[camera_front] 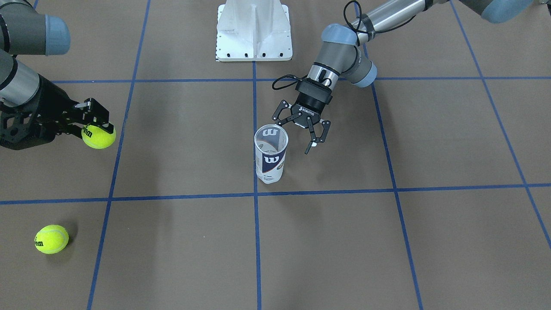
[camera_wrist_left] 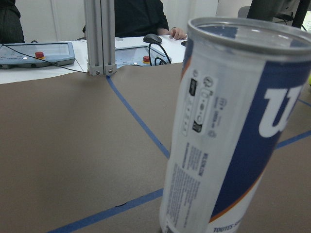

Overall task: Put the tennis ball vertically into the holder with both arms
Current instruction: 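Carry the ball with the right gripper over the tube's open top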

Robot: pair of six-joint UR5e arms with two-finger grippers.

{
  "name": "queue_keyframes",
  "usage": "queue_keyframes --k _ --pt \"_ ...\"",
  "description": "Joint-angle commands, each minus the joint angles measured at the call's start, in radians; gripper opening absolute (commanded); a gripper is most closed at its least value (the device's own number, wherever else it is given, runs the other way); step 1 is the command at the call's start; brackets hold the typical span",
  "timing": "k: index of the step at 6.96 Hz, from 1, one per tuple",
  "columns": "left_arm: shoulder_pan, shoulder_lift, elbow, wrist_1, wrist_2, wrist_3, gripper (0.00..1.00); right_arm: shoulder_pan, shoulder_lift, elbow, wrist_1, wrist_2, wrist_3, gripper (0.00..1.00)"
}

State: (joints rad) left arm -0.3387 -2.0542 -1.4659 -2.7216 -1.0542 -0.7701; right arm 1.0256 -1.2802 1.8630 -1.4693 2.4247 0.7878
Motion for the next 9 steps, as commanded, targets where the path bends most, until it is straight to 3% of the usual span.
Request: queue_keyframes --k 1,9 --pt "0.007 -0.02 0.016 -0.006 0.008 0.008 0.99 0.001 0.07 0.004 -0.054 0.02 0.013 0.0" --pt "0.001 -0.107 0.084 -0.007 0.008 0.067 0.99 -0.012 0.242 0.005 -0.052 0.057 0.165 0.0"
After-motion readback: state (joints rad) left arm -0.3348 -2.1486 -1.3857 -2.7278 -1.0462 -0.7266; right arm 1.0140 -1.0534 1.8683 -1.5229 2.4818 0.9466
